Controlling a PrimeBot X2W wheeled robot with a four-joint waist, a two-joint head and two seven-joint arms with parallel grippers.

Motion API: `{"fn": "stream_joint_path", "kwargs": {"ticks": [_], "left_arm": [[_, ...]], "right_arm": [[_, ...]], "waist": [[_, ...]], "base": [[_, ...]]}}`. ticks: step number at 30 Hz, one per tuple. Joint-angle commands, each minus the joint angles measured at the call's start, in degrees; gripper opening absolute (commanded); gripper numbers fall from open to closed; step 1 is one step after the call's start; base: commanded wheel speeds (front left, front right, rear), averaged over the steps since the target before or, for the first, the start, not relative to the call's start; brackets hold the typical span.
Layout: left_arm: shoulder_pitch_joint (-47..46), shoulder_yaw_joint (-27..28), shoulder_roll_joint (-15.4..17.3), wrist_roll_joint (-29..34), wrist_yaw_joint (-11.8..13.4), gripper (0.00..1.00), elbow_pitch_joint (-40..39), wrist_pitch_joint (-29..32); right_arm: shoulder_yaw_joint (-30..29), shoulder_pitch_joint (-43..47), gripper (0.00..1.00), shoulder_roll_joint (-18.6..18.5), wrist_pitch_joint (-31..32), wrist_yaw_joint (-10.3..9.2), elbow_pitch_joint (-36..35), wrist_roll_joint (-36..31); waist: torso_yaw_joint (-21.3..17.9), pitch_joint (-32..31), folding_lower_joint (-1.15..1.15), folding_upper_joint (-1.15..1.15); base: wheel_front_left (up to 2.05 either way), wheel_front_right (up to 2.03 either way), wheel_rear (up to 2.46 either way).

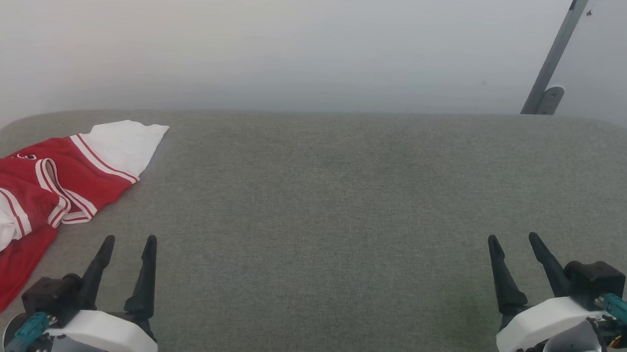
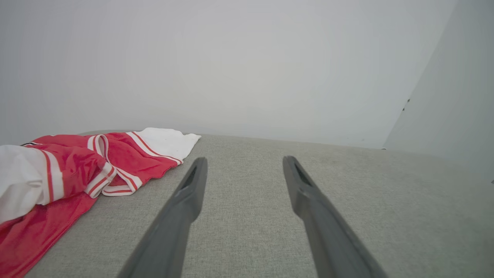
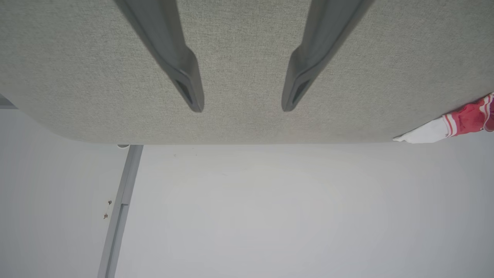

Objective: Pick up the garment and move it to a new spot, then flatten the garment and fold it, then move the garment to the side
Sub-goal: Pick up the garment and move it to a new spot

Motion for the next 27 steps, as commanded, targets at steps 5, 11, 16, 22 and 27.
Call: {"fn": "stream_joint_path", "kwargs": {"ticks": [5,11,16,22,27], "left_arm": [[-0.7,0.4,0.8,-1.8,-0.1,1.00,1.2,-0.3],[-1.2,1.7,2.4,-4.8,-0.1,1.00,1.7,0.7],[-0.8,2.5,3.7,-5.0,0.6,1.00,1.2,1.4],[0.1,2.6,4.1,-5.0,1.4,1.00,0.3,2.2],[1.0,2.8,4.0,-5.8,2.0,1.00,-0.8,3.0]], "right_arm": [[1.0,-0.5,1.00,0.0,0.1,0.00,-0.4,0.3],[3.3,-1.3,1.00,0.1,0.6,0.00,-0.3,0.4],[5.7,-2.2,1.00,0.3,0.9,0.00,0.1,0.8],[8.0,-2.7,1.00,0.7,0.5,0.00,0.9,1.6],[9.4,-3.1,1.00,1.2,0.2,0.00,1.4,1.8]], "waist": [[2.0,-0.4,0.00,0.00],[6.2,-1.3,0.00,0.00],[10.6,-2.2,0.00,0.00],[15.3,-3.0,0.00,0.00],[19.3,-3.5,0.00,0.00]], "base": [[0.00,0.00,0.00],[0.00,0.00,0.00],[0.00,0.00,0.00],[0.00,0.00,0.00],[0.00,0.00,0.00]]}}
